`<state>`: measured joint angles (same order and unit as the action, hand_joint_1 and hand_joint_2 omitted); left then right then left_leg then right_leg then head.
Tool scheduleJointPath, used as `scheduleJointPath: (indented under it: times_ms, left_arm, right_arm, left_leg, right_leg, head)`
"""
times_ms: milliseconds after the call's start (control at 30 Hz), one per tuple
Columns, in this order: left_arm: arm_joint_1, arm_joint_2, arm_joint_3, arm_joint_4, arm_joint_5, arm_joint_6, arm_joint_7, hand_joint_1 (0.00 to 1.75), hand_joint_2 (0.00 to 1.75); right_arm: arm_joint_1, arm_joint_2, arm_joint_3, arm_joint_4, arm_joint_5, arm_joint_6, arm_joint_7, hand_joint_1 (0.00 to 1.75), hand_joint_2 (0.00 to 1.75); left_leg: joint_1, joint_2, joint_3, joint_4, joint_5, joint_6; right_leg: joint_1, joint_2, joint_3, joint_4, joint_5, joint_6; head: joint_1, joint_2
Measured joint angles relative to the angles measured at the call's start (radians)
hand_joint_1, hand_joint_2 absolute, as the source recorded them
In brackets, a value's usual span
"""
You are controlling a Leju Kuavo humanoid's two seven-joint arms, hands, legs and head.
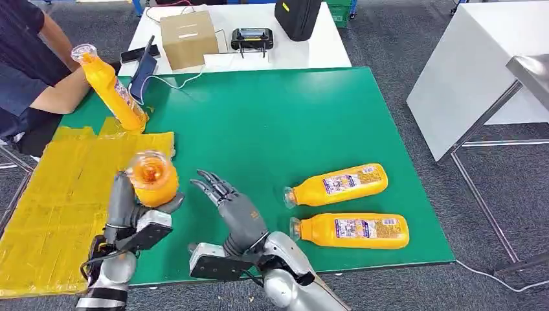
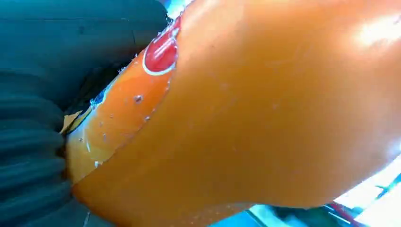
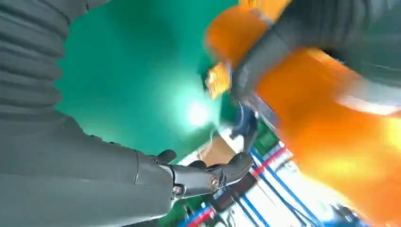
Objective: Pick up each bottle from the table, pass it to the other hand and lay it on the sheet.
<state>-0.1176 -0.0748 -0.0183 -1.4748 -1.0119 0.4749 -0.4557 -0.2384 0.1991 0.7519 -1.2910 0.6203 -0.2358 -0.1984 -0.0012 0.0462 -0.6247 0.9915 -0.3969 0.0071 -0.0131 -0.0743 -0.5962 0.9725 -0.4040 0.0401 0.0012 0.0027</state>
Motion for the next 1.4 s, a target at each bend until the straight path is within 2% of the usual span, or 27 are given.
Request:
scheduleJointPath:
  times_ms: [167, 333, 467, 633, 667, 700, 733, 867, 967, 1100, 1267, 1400]
  left_arm:
    - [0.026, 0.024, 0.012, 0.046, -0.425, 0.204, 0.183, 1.75, 1.75]
    - [0.005, 0.108, 0.001, 0.205, -0.549, 0.216, 0.384, 1.75, 1.75]
    - [-0.035, 0.17, 0.011, 0.379, -0.557, 0.219, 0.367, 1.75, 1.75]
    - [-0.08, 0.208, 0.01, 0.517, -0.561, 0.21, 0.372, 1.75, 1.75]
    - [-0.095, 0.215, 0.003, 0.542, -0.561, 0.206, 0.381, 1.68, 1.75]
    - [-0.11, 0.222, -0.002, 0.561, -0.561, 0.203, 0.388, 0.56, 1.75]
    - [-0.122, 0.229, -0.008, 0.582, -0.561, 0.2, 0.392, 0.0, 0.0]
    - [-0.16, 0.247, -0.035, 0.649, -0.558, 0.197, 0.426, 0.0, 0.0]
    - [-0.189, 0.264, -0.063, 0.704, -0.549, 0.206, 0.449, 0.0, 0.0]
    - [-0.21, 0.289, -0.059, 0.763, -0.527, 0.23, 0.364, 0.0, 0.0]
    - [-0.217, 0.299, -0.017, 0.775, -0.401, 0.226, 0.172, 0.0, 0.0]
    - [-0.217, 0.3, -0.001, 0.775, -0.381, 0.217, 0.151, 0.0, 0.0]
  right_arm:
    - [0.044, -0.134, -0.077, -0.19, -0.045, 0.019, -0.051, 0.0, 0.0]
    - [0.106, -0.281, -0.177, -0.299, -0.148, 0.161, -0.081, 0.0, 0.0]
    - [0.153, -0.38, -0.243, -0.338, -0.164, 0.209, -0.083, 0.0, 0.0]
    - [0.174, -0.438, -0.305, -0.341, -0.176, 0.248, -0.069, 0.0, 0.0]
    - [0.172, -0.45, -0.314, -0.341, -0.185, 0.266, -0.065, 0.0, 1.75]
    - [0.167, -0.46, -0.32, -0.341, -0.193, 0.279, -0.063, 0.0, 1.75]
    - [0.16, -0.469, -0.326, -0.341, -0.2, 0.289, -0.059, 0.0, 1.75]
    - [0.138, -0.503, -0.34, -0.341, -0.212, 0.326, -0.04, 0.0, 1.75]
    - [0.137, -0.567, -0.348, -0.341, -0.252, 0.389, -0.009, 0.0, 1.75]
    - [0.165, -0.732, -0.396, -0.367, -0.352, 0.509, 0.037, 0.0, 1.75]
    - [0.249, -0.957, -0.482, -0.448, -0.515, 0.616, 0.143, 0.0, 1.75]
    - [0.286, -1.055, -0.529, -0.491, -0.547, 0.633, 0.163, 0.0, 1.75]
  left_leg:
    - [-0.001, -0.001, 0.0, 0.0, -0.001, 0.001]
    - [-0.002, -0.001, 0.0, 0.0, -0.002, 0.002]
    - [-0.001, 0.0, 0.0, 0.0, -0.002, 0.002]
    - [-0.001, 0.001, 0.001, 0.0, -0.002, 0.002]
    - [-0.001, 0.0, 0.001, 0.0, -0.002, 0.002]
    - [-0.001, 0.0, 0.001, 0.0, -0.002, 0.002]
    - [-0.001, 0.0, 0.002, 0.0, -0.002, 0.002]
    - [-0.001, -0.001, 0.006, 0.0, -0.002, 0.002]
    - [-0.001, -0.004, 0.006, 0.0, -0.001, 0.002]
    - [-0.004, -0.004, 0.006, 0.0, -0.001, 0.003]
    - [-0.006, -0.005, 0.006, 0.0, -0.003, 0.005]
    - [-0.006, -0.003, 0.007, 0.0, -0.003, 0.005]
  right_leg:
    - [-0.001, 0.0, 0.0, -0.001, 0.0, 0.0]
    - [-0.001, 0.0, 0.0, -0.001, 0.0, 0.0]
    - [0.0, 0.0, 0.001, -0.001, 0.0, 0.0]
    - [-0.001, 0.0, 0.001, -0.001, 0.0, 0.0]
    - [-0.001, 0.0, 0.002, -0.001, 0.0, 0.0]
    - [-0.001, 0.0, 0.002, -0.001, 0.0, 0.0]
    - [-0.001, 0.0, 0.003, -0.001, 0.0, 0.0]
    - [-0.001, 0.0, 0.006, -0.001, 0.0, 0.0]
    - [-0.001, -0.003, 0.007, -0.001, 0.0, 0.0]
    - [-0.004, -0.003, 0.008, -0.001, 0.0, 0.001]
    - [-0.006, -0.004, 0.008, -0.001, 0.0, 0.002]
    - [-0.006, -0.003, 0.008, -0.001, 0.0, 0.002]
  head:
    - [0.0, 0.0]
    - [0.0, 0.0]
    - [0.0, 0.0]
    - [-0.001, 0.0]
    - [0.0, 0.0]
    - [0.0, 0.0]
    - [0.0, 0.0]
    - [-0.001, 0.0]
    - [-0.001, 0.0]
    - [-0.001, 0.0]
    - [-0.001, 0.0]
    - [-0.001, 0.0]
